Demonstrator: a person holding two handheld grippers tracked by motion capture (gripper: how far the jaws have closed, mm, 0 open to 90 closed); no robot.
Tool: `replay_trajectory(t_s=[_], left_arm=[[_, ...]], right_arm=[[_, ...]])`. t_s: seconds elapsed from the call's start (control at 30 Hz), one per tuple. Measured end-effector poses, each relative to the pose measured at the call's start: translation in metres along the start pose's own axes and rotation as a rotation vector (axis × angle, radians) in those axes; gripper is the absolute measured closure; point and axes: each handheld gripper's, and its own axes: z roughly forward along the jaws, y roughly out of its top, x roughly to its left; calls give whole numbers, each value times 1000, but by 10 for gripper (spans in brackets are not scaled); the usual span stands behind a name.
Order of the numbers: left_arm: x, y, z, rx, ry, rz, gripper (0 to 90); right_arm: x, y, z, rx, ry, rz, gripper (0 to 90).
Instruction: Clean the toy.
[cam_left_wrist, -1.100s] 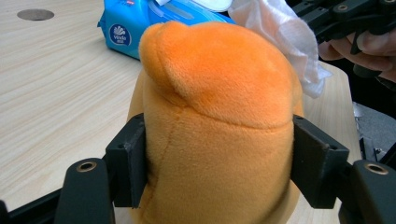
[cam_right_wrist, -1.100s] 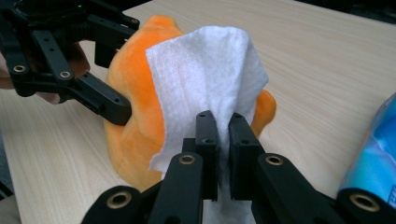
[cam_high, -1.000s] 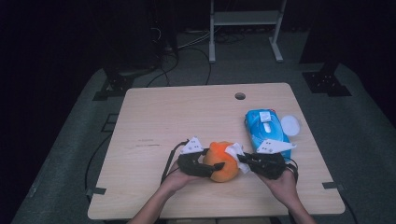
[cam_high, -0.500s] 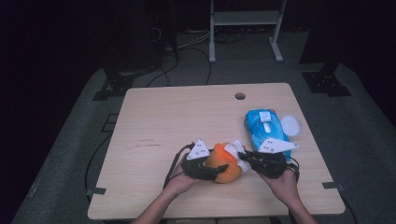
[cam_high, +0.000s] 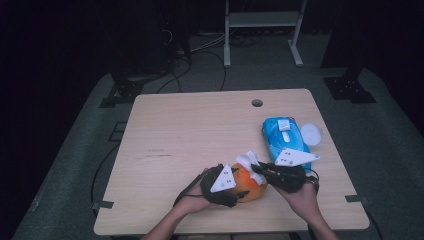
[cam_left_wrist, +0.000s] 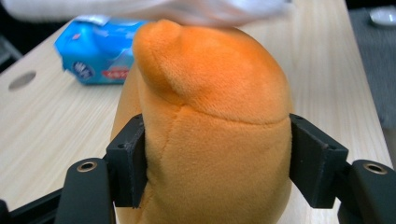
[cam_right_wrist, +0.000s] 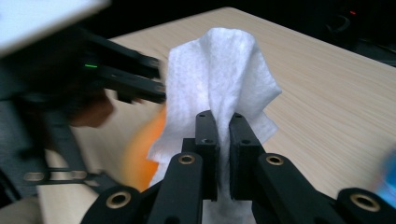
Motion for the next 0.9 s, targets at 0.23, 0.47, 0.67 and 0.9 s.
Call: replay_trajectory(t_s=[0.23,0.47,0.67,0.9], left_arm=[[-12,4,4,13,-4,143,309],[-21,4,3,32,-15,274,309],[-10,1,-1,29,-18,210,313],[-18,4,3,33,-23,274,306]], right_arm=[[-3,-5,-5,34,80,39,839],[-1,-3,5,76,70,16,839],[-30,-23,-3,131,19,91,843],[-11,-6,-1,62,152,80,842]])
